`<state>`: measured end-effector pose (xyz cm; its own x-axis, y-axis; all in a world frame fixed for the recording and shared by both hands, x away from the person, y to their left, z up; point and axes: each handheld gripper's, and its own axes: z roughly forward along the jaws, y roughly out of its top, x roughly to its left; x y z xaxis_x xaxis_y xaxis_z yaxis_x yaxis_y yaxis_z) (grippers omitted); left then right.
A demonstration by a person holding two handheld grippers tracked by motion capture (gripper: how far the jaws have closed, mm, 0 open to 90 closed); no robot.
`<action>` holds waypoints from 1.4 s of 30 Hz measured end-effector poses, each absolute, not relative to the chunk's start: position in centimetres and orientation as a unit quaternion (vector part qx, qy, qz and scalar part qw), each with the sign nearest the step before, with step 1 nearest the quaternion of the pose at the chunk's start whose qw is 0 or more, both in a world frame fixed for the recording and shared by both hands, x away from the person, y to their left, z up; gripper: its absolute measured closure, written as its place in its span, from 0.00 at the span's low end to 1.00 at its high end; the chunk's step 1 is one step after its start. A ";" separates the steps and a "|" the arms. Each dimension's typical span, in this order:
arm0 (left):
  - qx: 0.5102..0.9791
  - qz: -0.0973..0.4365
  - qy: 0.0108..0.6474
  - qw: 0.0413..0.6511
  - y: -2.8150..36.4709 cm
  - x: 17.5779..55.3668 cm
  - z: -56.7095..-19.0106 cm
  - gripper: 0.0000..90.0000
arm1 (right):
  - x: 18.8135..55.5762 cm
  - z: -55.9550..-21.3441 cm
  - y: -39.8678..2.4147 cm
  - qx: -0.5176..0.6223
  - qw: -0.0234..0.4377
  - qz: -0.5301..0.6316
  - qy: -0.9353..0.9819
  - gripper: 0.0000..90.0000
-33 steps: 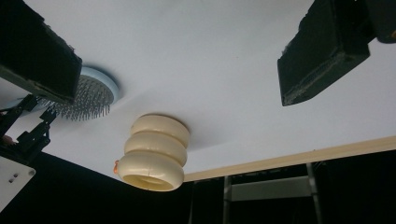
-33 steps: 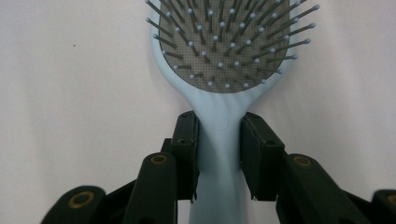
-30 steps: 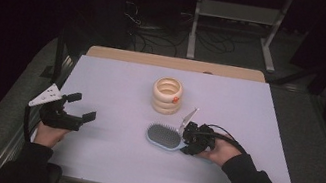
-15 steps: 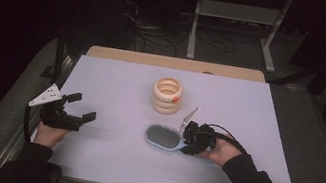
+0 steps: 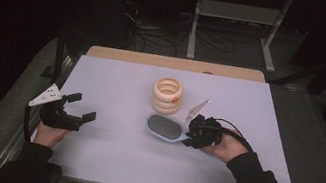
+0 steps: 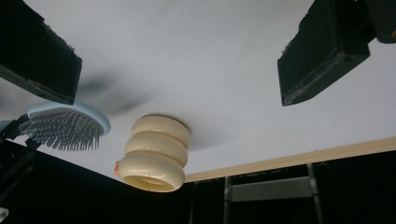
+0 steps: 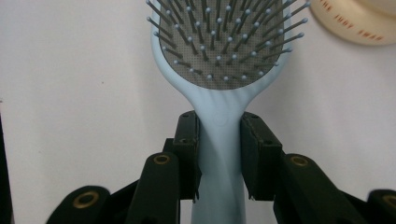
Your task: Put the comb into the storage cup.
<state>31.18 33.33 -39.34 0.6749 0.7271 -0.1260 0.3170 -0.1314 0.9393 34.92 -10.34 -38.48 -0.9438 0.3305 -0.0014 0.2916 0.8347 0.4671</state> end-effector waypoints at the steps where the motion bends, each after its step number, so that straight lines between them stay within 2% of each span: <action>1: 0.729 0.185 0.358 0.553 33.3 31.2 -39.3 0.00 | 34.9 -38.2 -10.4 0.162 0.042 0.238 0.957 0.76; 27: 0.728 0.185 0.358 0.554 33.4 31.2 -39.3 0.00 | 35.1 -32.0 -10.4 0.149 0.081 0.286 0.943 0.76; 42: 0.730 0.185 0.358 0.553 33.3 31.2 -39.3 0.00 | 35.7 -29.9 -10.3 0.153 0.099 0.296 0.938 0.76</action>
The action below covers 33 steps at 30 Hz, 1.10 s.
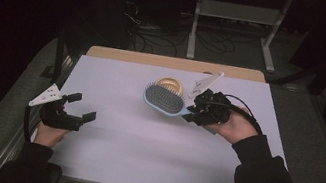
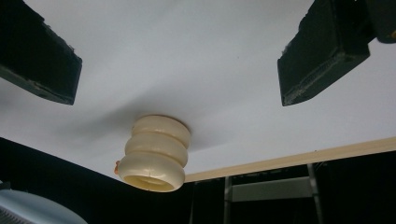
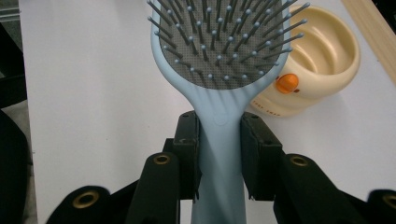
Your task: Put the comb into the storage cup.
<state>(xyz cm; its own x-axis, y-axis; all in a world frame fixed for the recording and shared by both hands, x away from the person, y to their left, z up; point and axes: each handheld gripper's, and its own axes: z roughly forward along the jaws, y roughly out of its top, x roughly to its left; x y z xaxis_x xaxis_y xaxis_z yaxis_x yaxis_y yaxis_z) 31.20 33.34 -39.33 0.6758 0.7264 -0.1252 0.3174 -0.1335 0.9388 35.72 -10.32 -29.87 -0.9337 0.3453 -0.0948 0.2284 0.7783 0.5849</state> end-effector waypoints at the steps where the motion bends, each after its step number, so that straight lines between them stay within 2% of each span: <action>1: 0.730 0.185 0.358 0.553 33.3 31.2 -39.3 0.00 | 35.8 -29.7 -10.3 0.154 0.102 0.296 0.937 0.76; 13: 0.732 0.184 0.364 0.546 33.2 31.1 -39.2 0.00 | 36.2 -27.7 -10.8 0.161 0.127 0.312 0.928 0.76; 33: 0.705 0.184 0.391 0.563 33.7 31.7 -37.9 0.00 | 37.3 -25.6 -10.5 0.170 0.145 0.319 0.921 0.76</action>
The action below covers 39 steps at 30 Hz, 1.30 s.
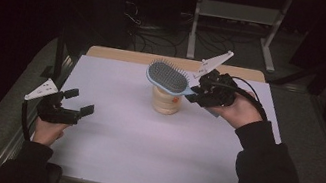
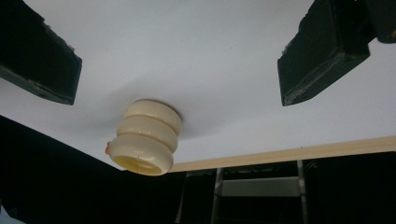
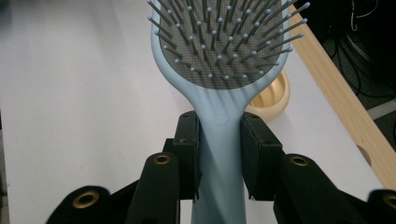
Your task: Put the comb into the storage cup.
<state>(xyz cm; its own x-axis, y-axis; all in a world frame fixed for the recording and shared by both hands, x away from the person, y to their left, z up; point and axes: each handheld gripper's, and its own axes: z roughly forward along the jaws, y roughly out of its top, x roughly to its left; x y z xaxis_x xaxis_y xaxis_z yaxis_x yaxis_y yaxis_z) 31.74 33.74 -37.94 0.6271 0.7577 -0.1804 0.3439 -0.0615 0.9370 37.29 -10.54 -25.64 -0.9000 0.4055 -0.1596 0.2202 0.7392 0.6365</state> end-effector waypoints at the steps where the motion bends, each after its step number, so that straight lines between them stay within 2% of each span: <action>1: 0.704 0.184 0.391 0.564 33.7 31.8 -37.8 0.00 | 37.4 -25.5 -10.5 0.170 0.146 0.320 0.920 0.76; 10: 0.708 0.182 0.385 0.563 33.2 32.6 -36.0 0.00 | 37.9 -25.2 -10.1 0.174 0.147 0.325 0.918 0.76; 22: 0.715 0.175 0.363 0.572 30.6 34.3 -32.9 0.00 | 38.6 -24.1 -9.2 0.173 0.150 0.340 0.912 0.76; 39: 0.706 0.154 0.367 0.586 29.3 36.2 -30.9 0.00 | 39.4 -22.9 -7.9 0.166 0.159 0.348 0.909 0.76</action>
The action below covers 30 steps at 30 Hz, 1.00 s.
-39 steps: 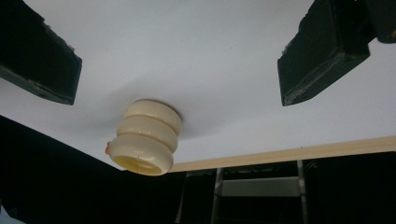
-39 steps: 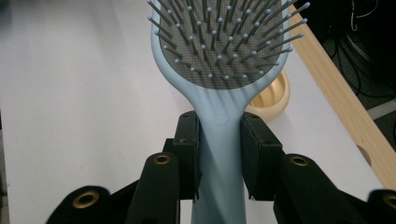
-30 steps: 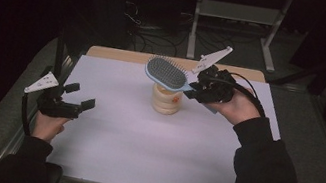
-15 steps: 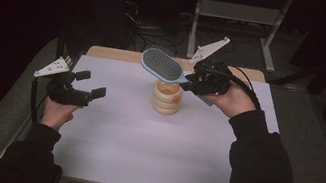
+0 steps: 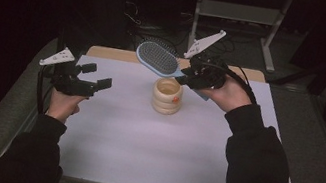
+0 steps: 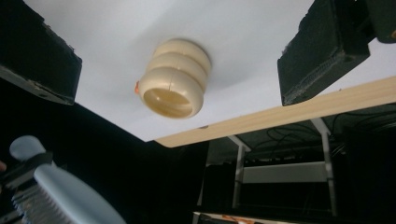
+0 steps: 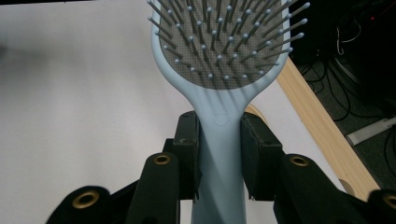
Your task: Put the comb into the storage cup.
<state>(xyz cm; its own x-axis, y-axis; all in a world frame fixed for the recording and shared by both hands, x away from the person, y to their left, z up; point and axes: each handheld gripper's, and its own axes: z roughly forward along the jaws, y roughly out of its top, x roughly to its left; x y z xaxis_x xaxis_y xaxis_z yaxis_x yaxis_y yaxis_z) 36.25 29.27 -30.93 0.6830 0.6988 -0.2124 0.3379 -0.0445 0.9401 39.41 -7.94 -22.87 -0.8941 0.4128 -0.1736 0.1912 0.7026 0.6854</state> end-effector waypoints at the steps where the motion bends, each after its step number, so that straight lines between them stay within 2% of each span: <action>1: 0.706 0.153 0.368 0.585 29.2 36.4 -30.8 0.00 | 39.4 -22.9 -7.9 0.167 0.159 0.348 0.909 0.76; 26: 0.719 0.131 0.353 0.584 24.0 38.6 -27.8 0.00 | 40.3 -23.2 -7.0 0.165 0.165 0.352 0.907 0.76; 30: 0.724 0.112 0.352 0.583 23.0 38.9 -27.7 0.00 | 40.5 -23.3 -6.9 0.165 0.164 0.354 0.906 0.76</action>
